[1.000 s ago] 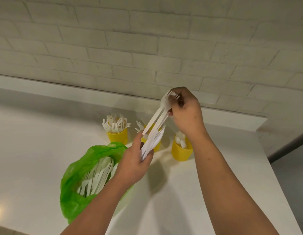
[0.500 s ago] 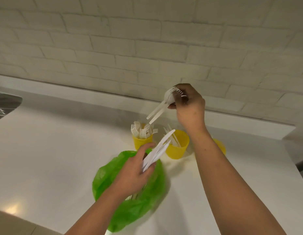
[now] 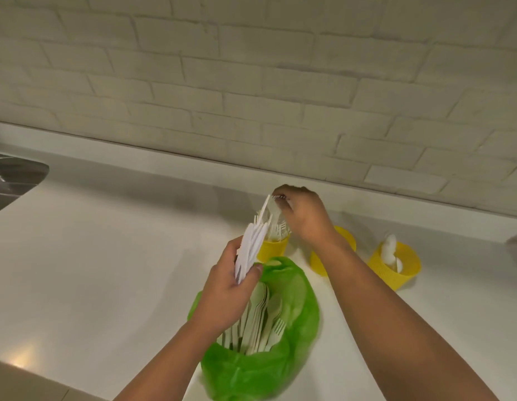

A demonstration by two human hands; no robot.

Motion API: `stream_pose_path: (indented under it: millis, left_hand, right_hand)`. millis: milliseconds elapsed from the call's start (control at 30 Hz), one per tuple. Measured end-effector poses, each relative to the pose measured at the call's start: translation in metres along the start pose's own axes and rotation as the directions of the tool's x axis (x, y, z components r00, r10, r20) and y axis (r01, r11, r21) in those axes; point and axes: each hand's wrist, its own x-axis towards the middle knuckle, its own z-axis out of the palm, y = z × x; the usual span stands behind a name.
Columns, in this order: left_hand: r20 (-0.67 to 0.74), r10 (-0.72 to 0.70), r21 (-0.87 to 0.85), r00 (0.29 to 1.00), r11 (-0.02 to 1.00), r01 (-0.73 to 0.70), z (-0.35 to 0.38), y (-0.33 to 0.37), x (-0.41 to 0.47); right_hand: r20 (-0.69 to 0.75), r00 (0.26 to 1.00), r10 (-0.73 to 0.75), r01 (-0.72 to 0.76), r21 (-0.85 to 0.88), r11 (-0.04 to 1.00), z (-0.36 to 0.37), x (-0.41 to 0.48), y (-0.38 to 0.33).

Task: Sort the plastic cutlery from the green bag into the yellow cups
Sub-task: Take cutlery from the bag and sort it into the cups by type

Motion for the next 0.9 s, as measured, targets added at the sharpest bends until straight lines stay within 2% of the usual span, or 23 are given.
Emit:
stream_pose_path:
  millis: [67, 133, 200, 267, 300, 333, 367, 400, 433, 467, 533, 667, 733, 800, 900]
  left_hand:
    - [0.006, -0.016, -0.06, 1.0, 0.998, 0.017, -0.002, 0.003, 0.007]
    - [0.034, -0.038, -0.119, 0.999, 0.992, 0.041, -0.005, 0.007, 0.013]
    - [0.077, -0.046, -0.176, 0.996, 0.983, 0.058, -0.008, 0.011, 0.018]
    - [0.098, -0.055, -0.213, 0.994, 0.974, 0.075, -0.013, 0.013, 0.021]
    - [0.106, -0.058, -0.225, 0.993, 0.971, 0.081, -0.015, 0.013, 0.022]
    - [0.122, -0.057, -0.233, 0.991, 0.969, 0.084, -0.016, 0.013, 0.022]
    - [0.151, -0.052, -0.244, 0.987, 0.966, 0.088, -0.018, 0.013, 0.023]
    - [0.191, -0.045, -0.265, 0.981, 0.959, 0.096, -0.019, 0.014, 0.023]
    - [0.238, -0.04, -0.302, 0.971, 0.947, 0.113, -0.02, 0.014, 0.022]
    - [0.29, -0.034, -0.347, 0.956, 0.928, 0.139, -0.021, 0.015, 0.021]
    - [0.375, -0.02, -0.424, 0.927, 0.885, 0.191, -0.023, 0.017, 0.019]
    - [0.413, -0.075, -0.513, 0.908, 0.804, 0.3, -0.026, 0.024, 0.018]
    - [0.424, -0.103, -0.517, 0.9, 0.788, 0.334, -0.028, 0.028, 0.02]
    - [0.433, -0.102, -0.531, 0.895, 0.774, 0.345, -0.029, 0.031, 0.022]
    - [0.448, -0.063, -0.604, 0.892, 0.714, 0.354, -0.032, 0.03, 0.025]
  right_hand:
    - [0.115, 0.992, -0.05, 0.072, -0.194, 0.978, 0.009, -0.007, -0.002]
    - [0.239, 0.971, -0.027, 0.121, -0.387, 0.914, 0.017, -0.014, -0.003]
    - [0.249, 0.968, 0.026, 0.088, -0.436, 0.896, 0.017, -0.021, -0.006]
    - [0.096, 0.995, 0.028, 0.004, -0.316, 0.949, 0.009, -0.026, -0.015]
    - [-0.02, 0.998, 0.06, -0.063, -0.174, 0.983, 0.002, -0.027, -0.023]
    - [-0.116, 0.983, 0.144, -0.139, 0.05, 0.989, -0.007, -0.028, -0.032]
    - [-0.143, 0.954, 0.265, -0.209, 0.317, 0.925, -0.017, -0.029, -0.043]
    - [-0.105, 0.928, 0.356, -0.25, 0.532, 0.809, -0.025, -0.029, -0.056]
    - [-0.068, 0.921, 0.384, -0.246, 0.662, 0.708, -0.031, -0.029, -0.068]
    - [-0.059, 0.931, 0.36, -0.213, 0.714, 0.668, -0.036, -0.031, -0.079]
    - [-0.077, 0.956, 0.282, -0.139, 0.728, 0.671, -0.043, -0.035, -0.095]
    - [0.046, 0.962, 0.271, -0.227, 0.686, 0.691, -0.038, -0.043, -0.111]
    - [0.058, 0.968, 0.243, -0.216, 0.686, 0.695, -0.033, -0.046, -0.113]
    - [0.018, 0.972, 0.236, -0.172, 0.738, 0.652, -0.032, -0.046, -0.112]
    - [-0.012, 0.948, 0.317, -0.162, 0.841, 0.516, -0.033, -0.05, -0.108]
